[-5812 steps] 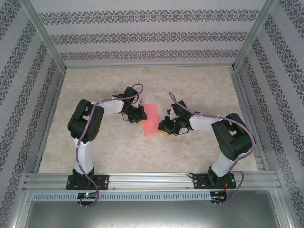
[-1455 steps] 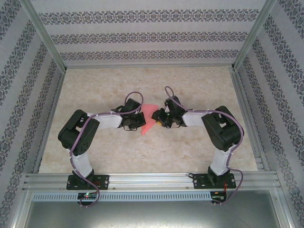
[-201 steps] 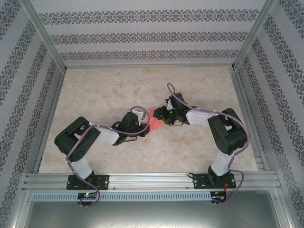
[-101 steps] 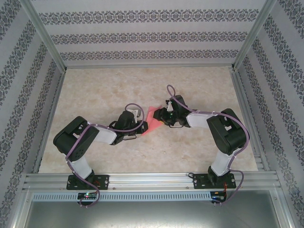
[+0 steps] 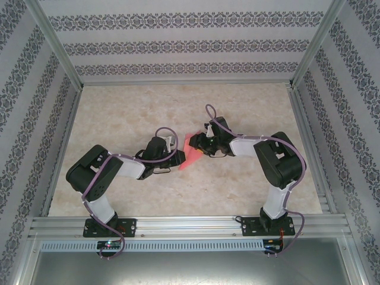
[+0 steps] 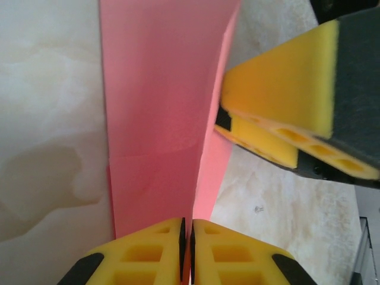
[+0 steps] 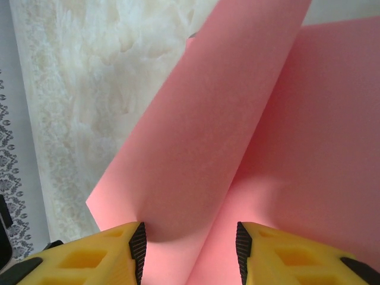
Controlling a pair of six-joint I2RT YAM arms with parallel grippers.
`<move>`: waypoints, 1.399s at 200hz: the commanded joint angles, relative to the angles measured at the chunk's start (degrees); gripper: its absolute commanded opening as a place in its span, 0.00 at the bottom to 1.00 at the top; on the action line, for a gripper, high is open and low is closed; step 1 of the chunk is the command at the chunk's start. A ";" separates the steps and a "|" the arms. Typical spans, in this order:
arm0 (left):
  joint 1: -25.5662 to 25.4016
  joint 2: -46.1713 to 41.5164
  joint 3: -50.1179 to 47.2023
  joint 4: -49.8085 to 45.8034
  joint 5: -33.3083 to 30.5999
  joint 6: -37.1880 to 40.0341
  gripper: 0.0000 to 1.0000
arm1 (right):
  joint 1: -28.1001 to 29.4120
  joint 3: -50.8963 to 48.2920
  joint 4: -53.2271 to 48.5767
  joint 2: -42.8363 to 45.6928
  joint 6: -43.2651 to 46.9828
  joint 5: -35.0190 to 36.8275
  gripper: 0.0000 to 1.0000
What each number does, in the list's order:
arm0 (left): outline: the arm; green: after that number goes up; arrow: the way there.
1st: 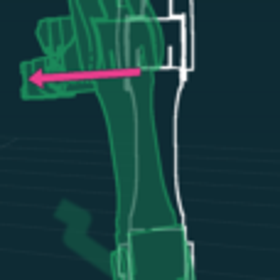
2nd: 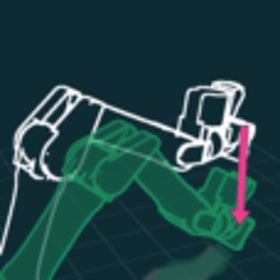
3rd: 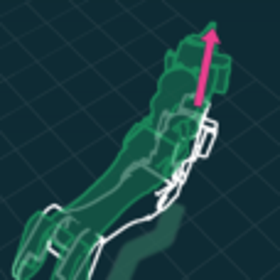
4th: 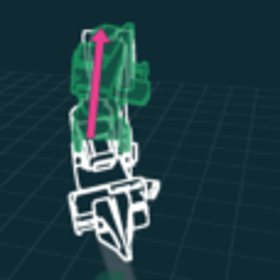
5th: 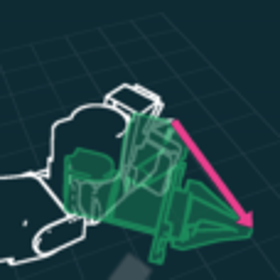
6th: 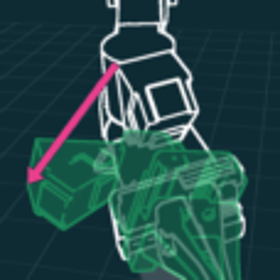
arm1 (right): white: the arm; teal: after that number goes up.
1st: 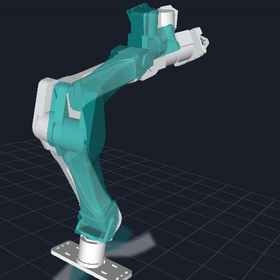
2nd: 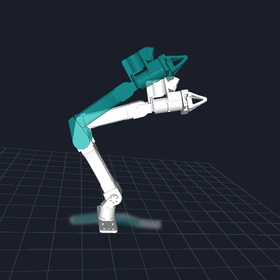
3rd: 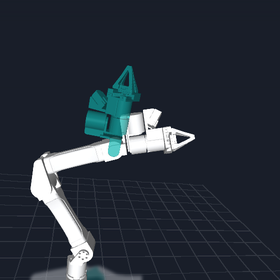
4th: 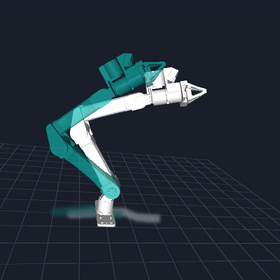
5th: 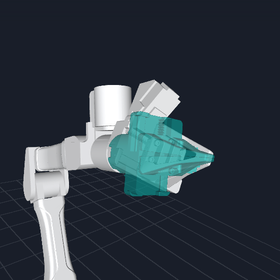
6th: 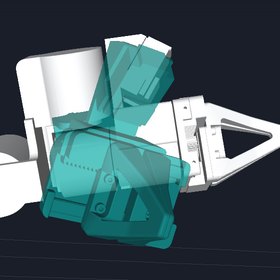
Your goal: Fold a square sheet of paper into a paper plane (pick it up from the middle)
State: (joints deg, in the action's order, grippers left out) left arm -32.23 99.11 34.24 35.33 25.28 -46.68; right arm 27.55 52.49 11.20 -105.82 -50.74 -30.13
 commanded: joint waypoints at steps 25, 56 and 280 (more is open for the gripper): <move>1.33 1.47 2.44 -1.55 3.07 -0.80 0.15 | 0.67 1.82 -3.00 -1.85 1.79 -0.20 0.46; 1.57 2.46 3.22 -2.11 4.05 -0.66 0.17 | 0.66 1.85 -3.98 -2.53 1.87 0.54 0.46; 4.68 -6.64 7.87 -17.38 6.75 -0.50 0.33 | 1.71 4.44 -18.82 -4.61 3.23 10.34 0.41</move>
State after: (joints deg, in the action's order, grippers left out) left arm -27.00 89.84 40.80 16.73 29.54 -45.47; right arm 28.67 57.14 0.08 -107.63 -49.12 -24.77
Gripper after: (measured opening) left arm 0.343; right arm 0.424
